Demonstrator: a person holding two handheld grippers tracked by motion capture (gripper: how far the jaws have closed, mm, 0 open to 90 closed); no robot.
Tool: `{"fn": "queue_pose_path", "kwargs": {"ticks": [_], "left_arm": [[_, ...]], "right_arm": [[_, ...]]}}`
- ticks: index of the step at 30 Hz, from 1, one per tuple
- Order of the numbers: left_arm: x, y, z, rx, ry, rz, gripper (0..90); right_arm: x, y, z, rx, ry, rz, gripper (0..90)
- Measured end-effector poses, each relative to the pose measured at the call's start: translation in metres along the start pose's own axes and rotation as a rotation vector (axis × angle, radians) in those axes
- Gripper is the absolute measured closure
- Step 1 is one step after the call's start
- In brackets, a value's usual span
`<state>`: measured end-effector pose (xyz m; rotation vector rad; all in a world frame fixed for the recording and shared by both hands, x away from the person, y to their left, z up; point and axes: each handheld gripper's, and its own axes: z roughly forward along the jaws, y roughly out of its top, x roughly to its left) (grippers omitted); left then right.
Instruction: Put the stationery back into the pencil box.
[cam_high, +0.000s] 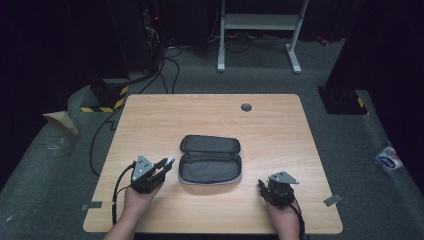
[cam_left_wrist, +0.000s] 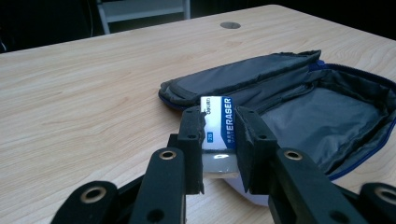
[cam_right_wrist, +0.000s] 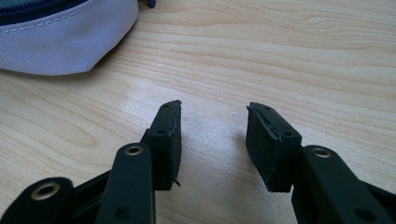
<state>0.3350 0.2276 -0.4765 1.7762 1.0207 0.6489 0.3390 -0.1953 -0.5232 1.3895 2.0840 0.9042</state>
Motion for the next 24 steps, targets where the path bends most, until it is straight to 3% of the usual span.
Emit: {"fn": "queue_pose_path", "kwargs": {"ticks": [12,24], "left_arm": [[-0.018,0.008,0.012,0.013,-0.043,0.009,73.0],[-0.024,0.013,0.022,0.017,-0.049,-0.004,73.1]], "right_arm": [[0.000,0.000,0.000,0.001,0.000,0.002,55.3],[0.000,0.000,0.000,0.001,-0.001,0.003,55.3]]}}
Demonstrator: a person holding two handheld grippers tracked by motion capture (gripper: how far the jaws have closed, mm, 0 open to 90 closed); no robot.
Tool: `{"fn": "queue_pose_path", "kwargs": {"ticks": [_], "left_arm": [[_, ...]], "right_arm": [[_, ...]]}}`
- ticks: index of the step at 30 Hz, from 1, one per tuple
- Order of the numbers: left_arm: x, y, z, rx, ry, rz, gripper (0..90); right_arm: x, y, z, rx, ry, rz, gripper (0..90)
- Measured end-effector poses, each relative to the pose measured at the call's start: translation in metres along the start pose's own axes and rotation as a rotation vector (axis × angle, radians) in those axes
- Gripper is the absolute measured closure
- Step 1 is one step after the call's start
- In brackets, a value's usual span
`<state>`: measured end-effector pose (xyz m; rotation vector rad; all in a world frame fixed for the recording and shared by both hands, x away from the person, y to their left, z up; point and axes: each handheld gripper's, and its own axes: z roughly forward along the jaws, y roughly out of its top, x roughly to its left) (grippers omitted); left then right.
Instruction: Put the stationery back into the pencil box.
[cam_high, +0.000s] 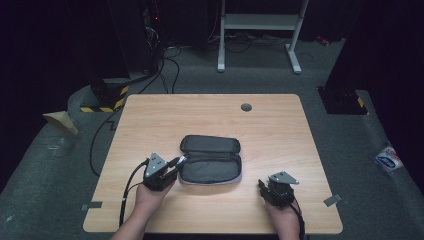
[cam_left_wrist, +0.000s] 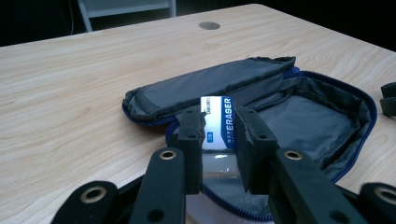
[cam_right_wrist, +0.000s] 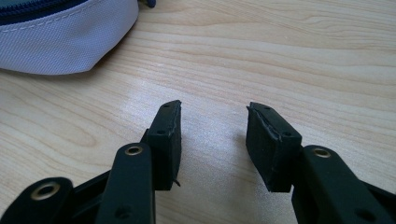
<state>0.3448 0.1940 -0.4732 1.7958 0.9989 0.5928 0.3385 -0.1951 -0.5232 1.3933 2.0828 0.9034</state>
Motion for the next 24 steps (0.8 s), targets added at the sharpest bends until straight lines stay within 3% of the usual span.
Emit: {"fn": "queue_pose_path", "kwargs": {"ticks": [5,15,24], "left_arm": [[-0.002,0.000,0.011,0.009,-0.019,-0.021,73.2],[-0.010,-0.006,0.026,0.049,-0.022,0.017,73.1],[-0.010,-0.010,0.030,0.095,0.003,0.040,73.2]], "right_arm": [[0.000,0.000,0.000,0.001,0.001,-0.001,55.3],[0.000,0.000,0.000,0.000,-0.002,0.001,55.2],[0.000,0.000,0.000,-0.001,0.001,0.001,55.2]]}}
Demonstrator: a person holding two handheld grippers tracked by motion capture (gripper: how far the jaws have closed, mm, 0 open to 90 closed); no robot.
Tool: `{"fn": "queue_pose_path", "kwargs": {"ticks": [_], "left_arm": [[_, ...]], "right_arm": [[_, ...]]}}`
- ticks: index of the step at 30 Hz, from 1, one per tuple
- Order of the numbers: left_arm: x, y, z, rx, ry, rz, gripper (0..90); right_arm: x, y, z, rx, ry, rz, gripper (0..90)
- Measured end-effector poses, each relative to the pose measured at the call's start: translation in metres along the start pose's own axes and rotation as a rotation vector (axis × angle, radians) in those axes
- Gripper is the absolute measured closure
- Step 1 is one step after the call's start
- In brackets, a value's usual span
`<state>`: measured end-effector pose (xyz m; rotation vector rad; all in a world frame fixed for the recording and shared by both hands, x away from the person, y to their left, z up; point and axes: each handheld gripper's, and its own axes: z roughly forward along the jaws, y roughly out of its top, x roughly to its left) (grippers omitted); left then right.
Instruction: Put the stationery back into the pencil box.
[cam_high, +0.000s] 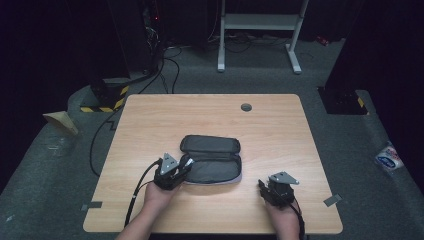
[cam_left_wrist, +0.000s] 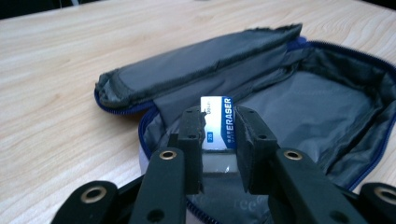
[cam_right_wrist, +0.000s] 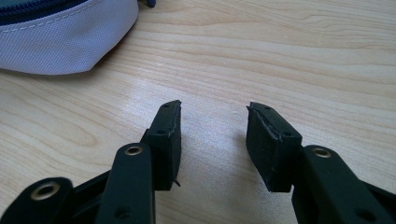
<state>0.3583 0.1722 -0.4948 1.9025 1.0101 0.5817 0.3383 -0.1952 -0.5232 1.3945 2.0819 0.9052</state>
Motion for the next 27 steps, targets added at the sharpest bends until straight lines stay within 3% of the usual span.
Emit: {"fn": "queue_pose_path", "kwargs": {"ticks": [10,27], "left_arm": [[-0.0007,-0.0076,0.0002,0.044,0.018,0.015,73.1],[-0.0042,-0.0072,0.0031,0.025,0.055,-0.007,70.2]], "right_arm": [[0.0000,0.0001,0.0001,0.000,0.000,-0.001,55.2],[0.0003,0.0000,0.0000,0.001,-0.001,0.000,55.3]]}}
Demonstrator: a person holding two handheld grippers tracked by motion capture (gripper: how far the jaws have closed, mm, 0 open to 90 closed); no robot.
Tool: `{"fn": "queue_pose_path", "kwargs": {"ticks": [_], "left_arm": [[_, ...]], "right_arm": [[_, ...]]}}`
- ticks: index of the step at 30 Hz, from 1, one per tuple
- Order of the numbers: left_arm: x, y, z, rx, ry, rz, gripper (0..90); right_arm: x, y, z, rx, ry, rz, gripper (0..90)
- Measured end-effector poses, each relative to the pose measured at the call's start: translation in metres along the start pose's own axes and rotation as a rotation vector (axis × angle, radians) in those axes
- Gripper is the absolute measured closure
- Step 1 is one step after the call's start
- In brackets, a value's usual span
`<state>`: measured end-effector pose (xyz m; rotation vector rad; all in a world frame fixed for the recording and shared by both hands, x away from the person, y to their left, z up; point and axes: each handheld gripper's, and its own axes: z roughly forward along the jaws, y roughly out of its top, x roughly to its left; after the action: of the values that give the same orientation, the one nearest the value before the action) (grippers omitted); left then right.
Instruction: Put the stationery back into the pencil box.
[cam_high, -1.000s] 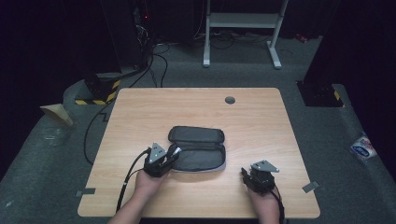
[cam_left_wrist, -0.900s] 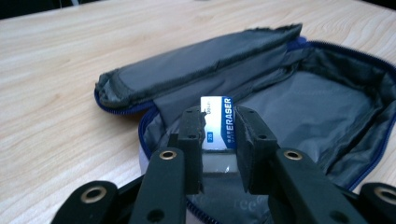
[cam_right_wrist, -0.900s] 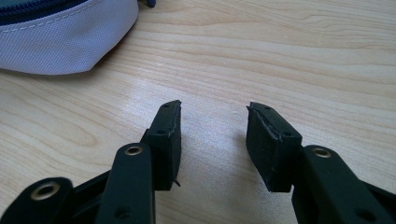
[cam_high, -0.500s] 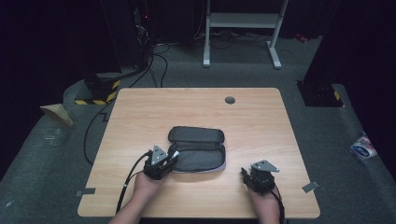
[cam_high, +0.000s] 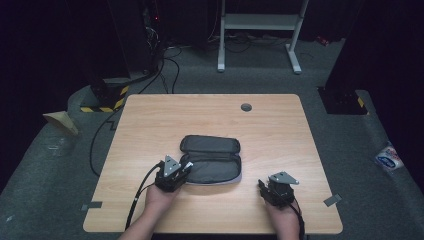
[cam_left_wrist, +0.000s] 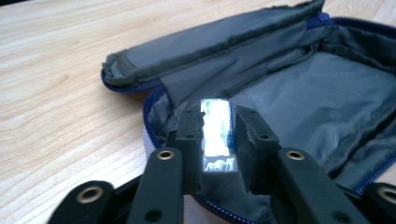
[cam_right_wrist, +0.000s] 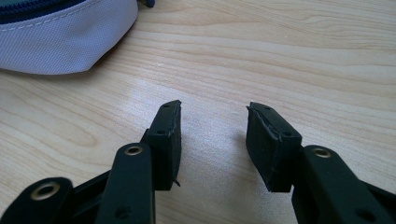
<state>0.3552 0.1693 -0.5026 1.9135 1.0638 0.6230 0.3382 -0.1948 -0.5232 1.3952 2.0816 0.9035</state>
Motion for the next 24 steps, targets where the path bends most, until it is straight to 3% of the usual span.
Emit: {"fn": "queue_pose_path", "kwargs": {"ticks": [5,12,18,24], "left_arm": [[0.009,0.002,-0.009,-0.061,-0.008,-0.040,64.8],[0.031,0.002,-0.021,-0.081,0.007,-0.080,60.6],[0.061,-0.008,-0.022,-0.030,0.035,-0.125,59.0],[0.088,-0.021,-0.022,0.035,0.102,-0.127,56.4]], "right_arm": [[0.000,0.000,0.000,0.001,-0.002,0.001,55.3],[0.000,0.000,0.000,0.001,-0.001,0.000,55.2],[0.000,0.000,0.000,0.000,0.000,0.001,55.2],[0.000,0.000,0.000,0.000,0.000,0.002,55.2]]}}
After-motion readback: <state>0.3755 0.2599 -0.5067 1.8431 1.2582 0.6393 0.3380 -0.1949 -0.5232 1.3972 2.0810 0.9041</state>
